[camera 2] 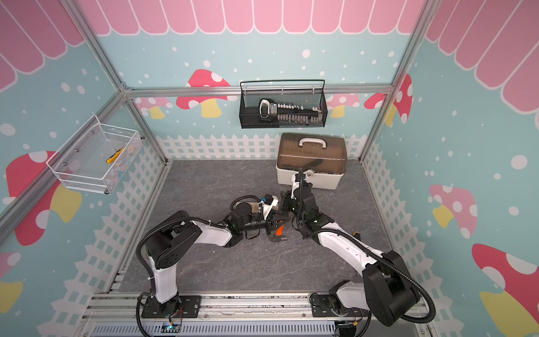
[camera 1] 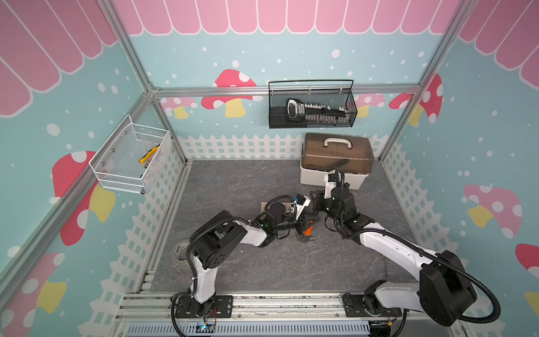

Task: Use a claw hammer to pull out a nail
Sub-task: Pick up the hammer at the center of the board.

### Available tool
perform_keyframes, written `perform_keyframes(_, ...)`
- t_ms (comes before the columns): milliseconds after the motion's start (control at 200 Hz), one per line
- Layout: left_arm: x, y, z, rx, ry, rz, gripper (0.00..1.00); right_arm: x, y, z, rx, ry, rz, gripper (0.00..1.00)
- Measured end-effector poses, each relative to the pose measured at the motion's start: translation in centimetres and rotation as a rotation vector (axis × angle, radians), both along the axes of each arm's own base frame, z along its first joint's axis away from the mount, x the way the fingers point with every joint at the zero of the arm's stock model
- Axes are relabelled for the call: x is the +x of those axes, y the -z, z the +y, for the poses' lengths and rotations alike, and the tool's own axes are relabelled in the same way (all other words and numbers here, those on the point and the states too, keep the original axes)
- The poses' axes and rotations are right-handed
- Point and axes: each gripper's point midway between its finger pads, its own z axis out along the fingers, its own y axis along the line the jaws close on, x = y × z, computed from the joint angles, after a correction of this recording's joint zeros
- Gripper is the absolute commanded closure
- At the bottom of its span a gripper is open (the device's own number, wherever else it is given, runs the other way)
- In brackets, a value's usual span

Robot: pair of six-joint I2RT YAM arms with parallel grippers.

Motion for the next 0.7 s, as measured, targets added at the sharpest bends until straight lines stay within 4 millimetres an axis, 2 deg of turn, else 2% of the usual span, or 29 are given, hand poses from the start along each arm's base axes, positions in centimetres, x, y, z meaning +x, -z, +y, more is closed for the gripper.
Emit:
perform_keyframes(210,1.3,-1.9,1.2,-0.071,-0.043,-0.043,0.62,0.0,0.8,-0.6,-0.069,0.013,-0.019,1.0)
perform_keyframes(460,1.3,-2.5,3.0,-0.087,-0.07,-0.051,0.52,-0.1,0.4,-1.0,-0.13,0.017,-0.051,1.0)
perform_keyframes(590,1.3,-3.1,5.5,-0.087,-0.126,-0.049,0.47,-0.5,0.0,-1.4,-0.186,0.025,-0.072,1.0)
perform_keyframes(700,2.1,-4.8,8.4,-0.102,-0.229,-0.05,0.42,-0.8,-0.4,-1.3,-0.247,0.03,-0.088,1.0)
